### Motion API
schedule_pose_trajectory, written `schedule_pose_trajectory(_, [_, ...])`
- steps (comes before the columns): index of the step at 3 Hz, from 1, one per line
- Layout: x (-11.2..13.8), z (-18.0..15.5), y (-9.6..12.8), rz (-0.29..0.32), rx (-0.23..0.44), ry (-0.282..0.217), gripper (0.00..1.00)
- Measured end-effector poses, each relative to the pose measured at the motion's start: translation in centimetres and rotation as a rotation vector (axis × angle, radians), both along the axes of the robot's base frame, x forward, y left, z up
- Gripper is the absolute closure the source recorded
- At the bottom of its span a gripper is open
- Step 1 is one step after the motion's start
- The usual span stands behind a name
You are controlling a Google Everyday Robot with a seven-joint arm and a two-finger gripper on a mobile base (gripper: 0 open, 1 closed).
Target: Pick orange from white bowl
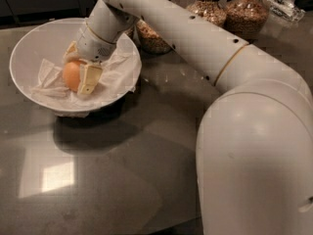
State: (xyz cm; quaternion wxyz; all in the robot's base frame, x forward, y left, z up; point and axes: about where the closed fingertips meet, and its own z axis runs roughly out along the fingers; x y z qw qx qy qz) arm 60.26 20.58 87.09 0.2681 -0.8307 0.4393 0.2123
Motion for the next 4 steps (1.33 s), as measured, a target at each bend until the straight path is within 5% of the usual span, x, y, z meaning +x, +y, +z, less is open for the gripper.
schedule_pose_trajectory(3, [-0.1,-0.4,0.6,0.019,0.006,0.02,0.95])
schedule_pose_trajectory(4, [-1.8,3.0,-0.7,0.033,0.099,-0.035,1.0])
